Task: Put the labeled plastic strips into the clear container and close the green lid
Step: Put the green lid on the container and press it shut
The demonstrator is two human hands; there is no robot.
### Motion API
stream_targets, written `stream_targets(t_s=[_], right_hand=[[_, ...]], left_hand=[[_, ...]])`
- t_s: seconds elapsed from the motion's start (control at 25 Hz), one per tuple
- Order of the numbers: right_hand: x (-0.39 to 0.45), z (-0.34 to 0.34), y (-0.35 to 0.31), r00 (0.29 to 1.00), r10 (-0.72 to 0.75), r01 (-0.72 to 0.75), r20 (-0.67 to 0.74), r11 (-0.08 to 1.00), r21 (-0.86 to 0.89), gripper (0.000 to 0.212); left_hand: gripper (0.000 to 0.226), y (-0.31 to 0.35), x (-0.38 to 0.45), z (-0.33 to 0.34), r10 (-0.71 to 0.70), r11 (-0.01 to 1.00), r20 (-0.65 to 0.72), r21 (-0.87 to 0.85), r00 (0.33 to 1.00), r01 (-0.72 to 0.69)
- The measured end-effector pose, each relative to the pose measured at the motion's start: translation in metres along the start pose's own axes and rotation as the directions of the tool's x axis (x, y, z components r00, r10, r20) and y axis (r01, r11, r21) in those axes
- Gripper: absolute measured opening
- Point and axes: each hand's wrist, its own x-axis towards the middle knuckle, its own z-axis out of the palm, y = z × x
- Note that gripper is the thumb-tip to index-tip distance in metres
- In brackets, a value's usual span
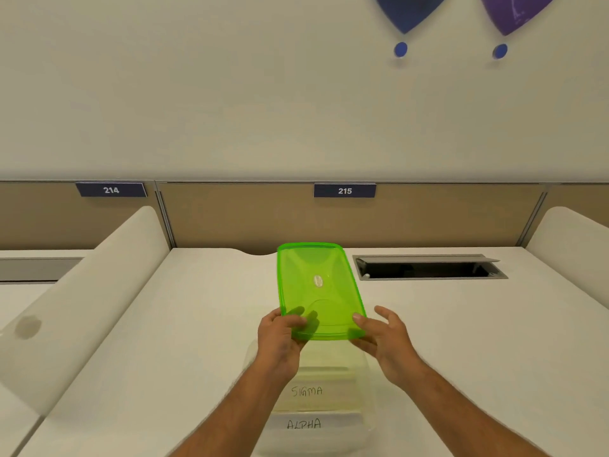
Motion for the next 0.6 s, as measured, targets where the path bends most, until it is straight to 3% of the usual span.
stream_targets(t_s=[0.12,0.32,0.52,0.6], right_hand=[[-0.007,0.013,0.001,0.997,0.048,-0.053,0.063,0.995,0.083,0.059],[-0.007,0.019,-0.001,0.998,0.036,-0.040,0.043,0.994,0.100,0.046],[-0.003,-0.002,-0.009,0.996,0.079,-0.079,0.042,0.997,0.001,0.029],[-0.002,-0.010,-0.012,0.997,0.073,-0.072,0.013,0.996,-0.059,0.023]], left_hand=[[0.045,-0.008,-0.004,0.002,-0.017,1.000,-0.002,-0.018,1.000,0.017],[0.060,-0.014,-0.008,-0.002,-0.005,0.997,0.027,0.073,1.000,0.003],[0.025,0.013,0.006,-0.030,0.065,0.994,-0.052,0.088,0.997,-0.060],[0.029,0.033,0.013,-0.047,0.062,0.992,-0.110,0.112,0.992,-0.050]])
